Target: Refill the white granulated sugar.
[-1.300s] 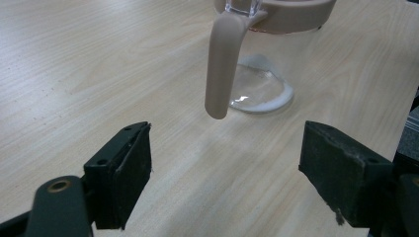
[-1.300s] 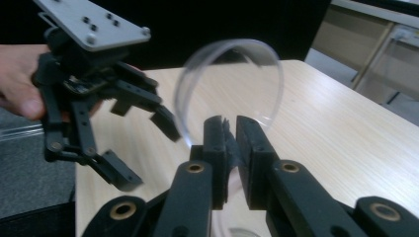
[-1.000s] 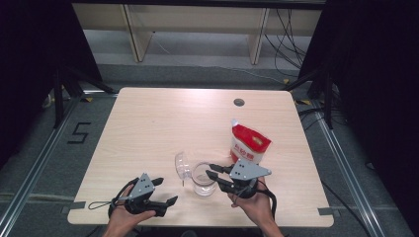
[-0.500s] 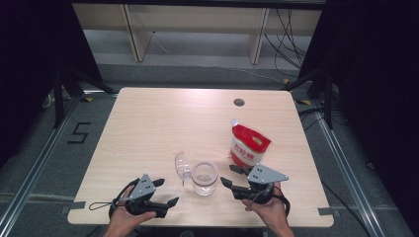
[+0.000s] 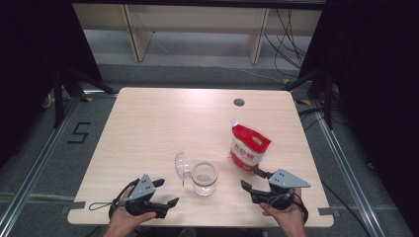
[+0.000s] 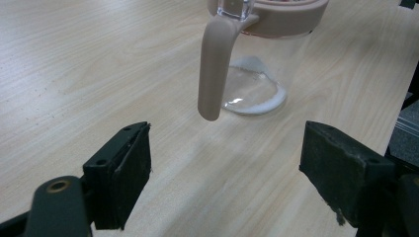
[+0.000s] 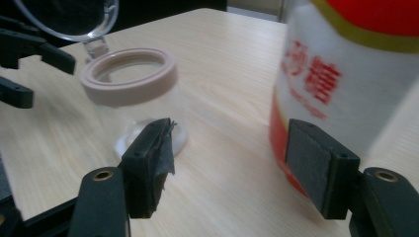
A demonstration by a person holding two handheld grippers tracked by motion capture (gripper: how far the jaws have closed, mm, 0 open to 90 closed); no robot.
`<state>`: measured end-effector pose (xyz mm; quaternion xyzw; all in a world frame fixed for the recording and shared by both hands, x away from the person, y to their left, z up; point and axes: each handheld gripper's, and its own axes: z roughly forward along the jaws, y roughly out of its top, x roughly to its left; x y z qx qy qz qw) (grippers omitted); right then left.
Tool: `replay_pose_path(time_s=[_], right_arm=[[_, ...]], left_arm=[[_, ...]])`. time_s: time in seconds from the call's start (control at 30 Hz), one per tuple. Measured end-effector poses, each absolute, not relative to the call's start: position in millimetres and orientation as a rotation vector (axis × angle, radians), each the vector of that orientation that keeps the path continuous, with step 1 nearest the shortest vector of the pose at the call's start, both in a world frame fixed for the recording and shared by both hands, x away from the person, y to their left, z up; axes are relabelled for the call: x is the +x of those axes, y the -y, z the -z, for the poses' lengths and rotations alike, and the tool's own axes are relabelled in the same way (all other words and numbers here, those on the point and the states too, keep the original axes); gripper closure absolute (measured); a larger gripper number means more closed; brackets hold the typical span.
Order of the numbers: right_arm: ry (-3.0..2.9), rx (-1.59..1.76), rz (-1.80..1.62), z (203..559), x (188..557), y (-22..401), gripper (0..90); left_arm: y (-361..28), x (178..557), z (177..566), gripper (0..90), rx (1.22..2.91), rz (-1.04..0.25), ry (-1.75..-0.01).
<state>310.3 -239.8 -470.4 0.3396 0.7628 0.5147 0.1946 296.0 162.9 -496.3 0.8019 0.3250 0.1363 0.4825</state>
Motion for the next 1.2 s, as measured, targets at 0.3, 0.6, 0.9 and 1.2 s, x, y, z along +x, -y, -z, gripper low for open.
replay_pose_path(time_s=[0.3, 0.6, 0.9, 1.2], right_arm=[[-2.077, 1.032, -1.389, 474.1, 311.7, 255.3, 28.7], [-1.996, 1.05, -1.394, 478.2, 321.2, 266.0, 22.8], [-2.027, 1.034, -1.41, 486.4, 338.8, 265.9, 19.2], [-2.001, 1.017, -1.421, 489.4, 356.6, 260.0, 15.3]], left_arm=[[-162.1, 296.8, 496.2, 19.3, 1.958, -0.338, -0.786], [-162.0, 295.2, 497.6, 18.8, 1.951, -0.339, -0.786], [-161.6, 295.7, 498.2, 18.3, 1.965, -0.343, -0.783], [-161.5, 295.8, 498.0, 18.3, 1.966, -0.344, -0.78]])
